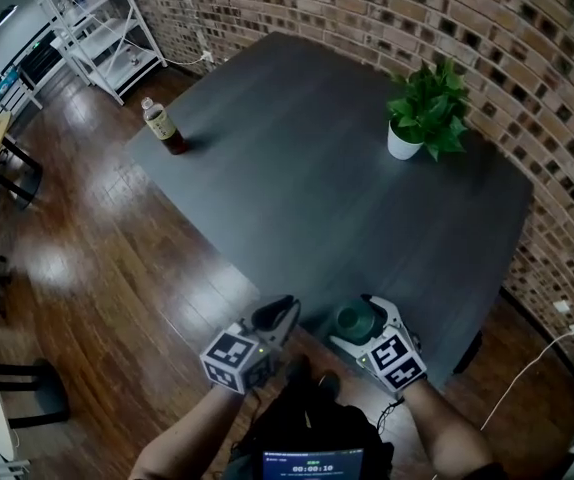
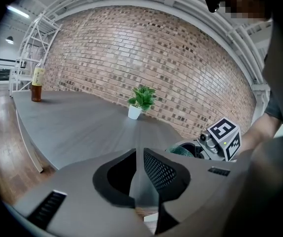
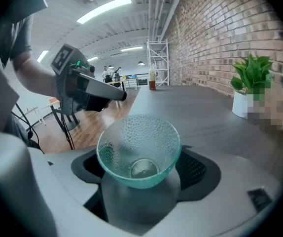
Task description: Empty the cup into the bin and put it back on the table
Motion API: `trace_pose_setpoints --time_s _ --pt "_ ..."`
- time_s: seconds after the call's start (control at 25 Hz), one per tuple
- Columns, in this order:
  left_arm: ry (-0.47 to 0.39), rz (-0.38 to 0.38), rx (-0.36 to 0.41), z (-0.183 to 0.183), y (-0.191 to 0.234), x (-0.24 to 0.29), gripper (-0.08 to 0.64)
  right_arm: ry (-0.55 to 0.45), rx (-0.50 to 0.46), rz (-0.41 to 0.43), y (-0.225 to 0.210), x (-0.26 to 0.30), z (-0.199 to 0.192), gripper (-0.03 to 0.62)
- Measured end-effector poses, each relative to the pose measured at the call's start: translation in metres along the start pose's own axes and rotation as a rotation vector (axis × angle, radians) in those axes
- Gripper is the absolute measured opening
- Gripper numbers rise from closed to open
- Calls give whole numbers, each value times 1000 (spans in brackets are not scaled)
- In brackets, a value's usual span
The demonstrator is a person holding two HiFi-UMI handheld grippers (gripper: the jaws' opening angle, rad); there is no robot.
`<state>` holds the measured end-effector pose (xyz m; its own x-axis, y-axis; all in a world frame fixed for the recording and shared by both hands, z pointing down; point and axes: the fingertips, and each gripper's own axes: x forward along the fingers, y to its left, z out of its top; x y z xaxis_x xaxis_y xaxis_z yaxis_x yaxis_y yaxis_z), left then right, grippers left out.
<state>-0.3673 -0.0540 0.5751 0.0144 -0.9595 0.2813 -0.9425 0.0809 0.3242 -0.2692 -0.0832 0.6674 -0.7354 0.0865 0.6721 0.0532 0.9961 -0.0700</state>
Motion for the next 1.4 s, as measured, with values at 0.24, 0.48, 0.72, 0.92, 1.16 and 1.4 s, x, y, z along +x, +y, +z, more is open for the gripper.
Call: trace_pose_setpoints --time_s 0.24,0.48,0.72,0.92,1.16,1.4 --pt "-17 24 9 1 5 -7 43 -31 -17 -4 2 -1 5 425" --pt "-20 23 6 -5 4 -8 43 -97 -23 -29 -1 -2 14 402" --pt "-18 30 6 -9 3 -13 43 -140 -35 -50 -3 -7 17 397" --pt "-33 16 23 1 -5 -20 43 -162 -16 -54 1 -19 24 394" --pt "-59 -2 39 24 -17 -27 43 -186 -26 -55 11 -42 42 393" --pt "-74 -46 47 48 -37 -29 43 -197 -11 -82 11 -71 57 393"
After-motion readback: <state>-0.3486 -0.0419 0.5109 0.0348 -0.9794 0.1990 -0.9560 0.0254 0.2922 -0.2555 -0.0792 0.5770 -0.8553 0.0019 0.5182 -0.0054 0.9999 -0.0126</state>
